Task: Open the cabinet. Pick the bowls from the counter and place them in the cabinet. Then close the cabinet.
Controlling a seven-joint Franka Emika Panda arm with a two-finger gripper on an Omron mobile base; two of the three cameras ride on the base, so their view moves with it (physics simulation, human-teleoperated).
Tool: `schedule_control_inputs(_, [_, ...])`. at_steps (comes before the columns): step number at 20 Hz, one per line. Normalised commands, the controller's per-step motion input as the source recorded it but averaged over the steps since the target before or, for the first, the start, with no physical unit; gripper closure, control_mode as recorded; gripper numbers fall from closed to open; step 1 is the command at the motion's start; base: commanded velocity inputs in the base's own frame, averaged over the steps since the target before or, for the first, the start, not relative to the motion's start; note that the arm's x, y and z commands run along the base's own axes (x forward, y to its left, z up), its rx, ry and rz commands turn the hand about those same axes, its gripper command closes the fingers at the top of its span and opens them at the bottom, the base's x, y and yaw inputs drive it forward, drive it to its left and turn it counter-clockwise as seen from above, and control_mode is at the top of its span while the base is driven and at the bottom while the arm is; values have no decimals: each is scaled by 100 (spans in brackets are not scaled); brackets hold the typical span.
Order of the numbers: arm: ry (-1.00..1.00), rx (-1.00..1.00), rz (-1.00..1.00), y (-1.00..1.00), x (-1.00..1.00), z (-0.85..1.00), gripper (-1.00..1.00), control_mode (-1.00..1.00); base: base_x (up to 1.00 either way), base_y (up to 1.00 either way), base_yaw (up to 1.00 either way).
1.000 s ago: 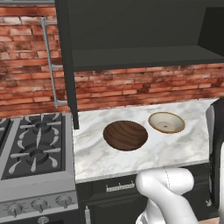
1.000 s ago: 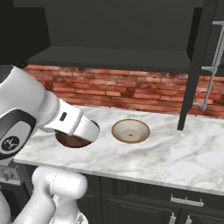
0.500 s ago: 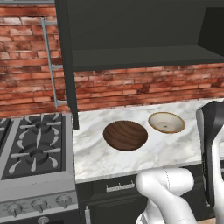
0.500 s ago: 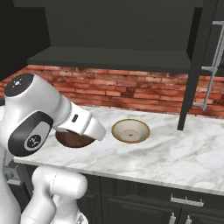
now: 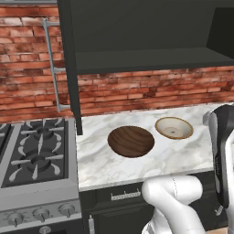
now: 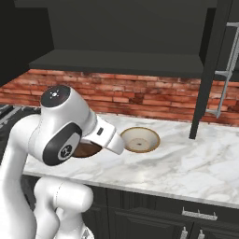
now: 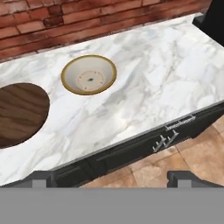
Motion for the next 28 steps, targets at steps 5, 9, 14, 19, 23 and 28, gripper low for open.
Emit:
schedule_control_inputs(5, [0,6,0,-2,19,-42,-100,-100,0,0,0])
schedule_control_inputs(9, [0,2,-2,0,20,-41,-100,-100,0,0,0])
schedule_control_inputs(14, [0,1,-4,-5,22,-34,-100,-100,0,0,0])
schedule_control_inputs(19, [3,3,-5,-27,27,-28,-100,-100,0,0,0])
schedule_control_inputs(23, [4,3,-2,-26,41,-17,-100,-100,0,0,0])
schedule_control_inputs(28, [4,5,0,-25,46,-10,-100,-100,0,0,0])
